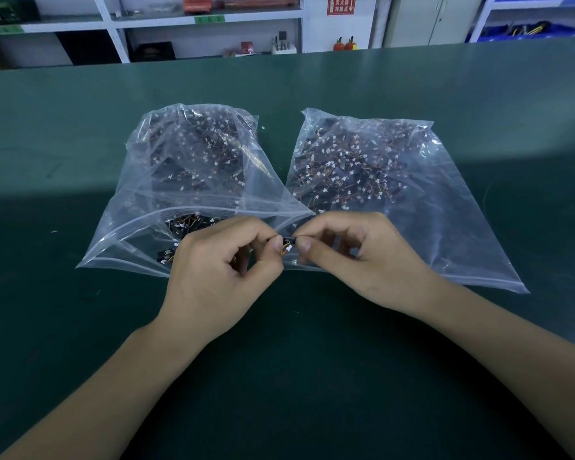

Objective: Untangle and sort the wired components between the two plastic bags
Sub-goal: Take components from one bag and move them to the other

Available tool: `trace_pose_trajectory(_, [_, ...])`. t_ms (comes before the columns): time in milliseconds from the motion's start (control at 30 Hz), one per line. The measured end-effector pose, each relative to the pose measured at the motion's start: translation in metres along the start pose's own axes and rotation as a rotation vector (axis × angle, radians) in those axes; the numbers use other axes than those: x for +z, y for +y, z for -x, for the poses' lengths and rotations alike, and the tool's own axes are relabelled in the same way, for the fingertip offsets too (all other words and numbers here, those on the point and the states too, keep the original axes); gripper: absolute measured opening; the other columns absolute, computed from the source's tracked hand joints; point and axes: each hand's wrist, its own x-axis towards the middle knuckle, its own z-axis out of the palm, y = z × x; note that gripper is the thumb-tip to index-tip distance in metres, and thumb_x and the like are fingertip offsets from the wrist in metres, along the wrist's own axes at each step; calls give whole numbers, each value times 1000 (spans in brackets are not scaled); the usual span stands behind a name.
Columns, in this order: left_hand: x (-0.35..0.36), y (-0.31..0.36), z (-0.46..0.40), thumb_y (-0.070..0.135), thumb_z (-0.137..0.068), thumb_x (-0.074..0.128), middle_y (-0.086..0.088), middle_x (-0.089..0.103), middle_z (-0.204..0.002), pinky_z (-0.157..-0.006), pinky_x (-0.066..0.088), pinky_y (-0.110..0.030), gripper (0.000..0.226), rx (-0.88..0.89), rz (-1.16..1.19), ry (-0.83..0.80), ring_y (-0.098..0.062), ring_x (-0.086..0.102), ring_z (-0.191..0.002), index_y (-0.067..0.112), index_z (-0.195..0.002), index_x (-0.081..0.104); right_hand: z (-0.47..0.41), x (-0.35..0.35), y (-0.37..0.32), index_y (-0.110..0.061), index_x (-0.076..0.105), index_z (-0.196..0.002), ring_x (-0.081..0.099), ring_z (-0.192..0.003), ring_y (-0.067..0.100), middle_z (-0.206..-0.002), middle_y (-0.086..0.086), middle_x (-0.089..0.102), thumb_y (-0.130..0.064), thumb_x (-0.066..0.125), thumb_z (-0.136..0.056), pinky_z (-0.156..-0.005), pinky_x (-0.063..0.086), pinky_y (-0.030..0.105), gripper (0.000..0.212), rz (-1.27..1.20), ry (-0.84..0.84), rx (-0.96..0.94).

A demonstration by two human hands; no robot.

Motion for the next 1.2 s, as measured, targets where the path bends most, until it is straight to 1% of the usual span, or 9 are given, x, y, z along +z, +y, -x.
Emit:
trace_pose_trajectory(233, [0, -1, 1, 19, -95, 66, 15, 57, -70, -55, 40, -27, 17, -17, -16, -2, -17, 53, -59, 17, -78, 69, -2, -5, 0, -15, 77, -101, 64, -73, 10, -87, -10, 72, -17, 77, -98, -67, 45, 17, 4, 108, -29, -62])
trace_pose_trajectory(333, [-1, -3, 2, 21, -101, 63, 8, 60, -69, -56, 42, -31, 21, -32, -22, 37, -19, 54, -59, 14, -82, 70, -4, -9, 4, -21, 70, -110, 60, -82, 11, -96, -16, 62, -23, 82, -86, -77, 53, 31, 27, 426, -94, -118])
trace_pose_trajectory(400, [-2, -5, 2, 24, -104, 58, 1, 59, -65, -56, 41, -33, 27, -48, -11, 50, -21, 53, -58, 13, -82, 68, -5, -13, 6, -25, 68, -116, 57, -87, 9, -99, -15, 59, -20, 80, -81, -83, 51, 29, 37, 510, -133, -125])
trace_pose_trajectory(467, [-3, -5, 2, 24, -105, 55, -1, 58, -64, -56, 40, -35, 28, -52, -10, 39, -21, 51, -58, 13, -82, 67, -6, -16, 8, -29, 65, -116, 57, -87, 10, -99, -16, 58, -15, 77, -80, -83, 52, 29, 41, 505, -141, -133])
trace_pose_trajectory(533, [-3, -6, 2, 17, -103, 59, 0, 61, -69, -57, 42, -38, 23, -29, -29, 8, -21, 53, -60, 12, -84, 70, -6, -17, 9, -32, 59, -113, 60, -84, 11, -95, -17, 60, -11, 75, -80, -78, 55, 36, 42, 504, -125, -140])
trace_pose_trajectory(633, [-2, -6, 2, 13, -99, 67, 9, 65, -80, -58, 43, -32, 15, 29, -33, -27, -20, 56, -61, 14, -93, 80, -5, -16, 13, -30, 61, -113, 62, -80, 13, -93, -15, 63, -8, 74, -82, -71, 57, 42, 40, 487, -64, -143])
trace_pose_trajectory(800, [1, -9, 2, 18, -97, 76, 15, 65, -84, -59, 45, -29, 7, 85, -43, -44, -14, 59, -65, 20, -94, 83, -6, -18, 12, -27, 63, -116, 63, -80, 14, -94, -16, 66, -8, 72, -84, -70, 56, 42, 38, 490, 36, -188])
trace_pose_trajectory(1067, [4, -9, 1, 23, -94, 80, 14, 57, -79, -55, 41, -28, 10, 61, -202, 6, -4, 46, -62, 21, -84, 80, -6, -16, 13, -31, 62, -115, 61, -81, 12, -95, -18, 63, -10, 71, -84, -71, 55, 32, 38, 481, 55, -227])
trace_pose_trajectory(1200, [9, -2, 1, 19, -90, 81, 9, 55, -75, -49, 43, -30, 16, 89, -381, -4, -10, 51, -63, 21, -77, 72, -7, -16, 13, -29, 63, -114, 62, -79, 15, -96, -17, 63, -9, 71, -84, -70, 53, 30, 38, 483, 52, -227])
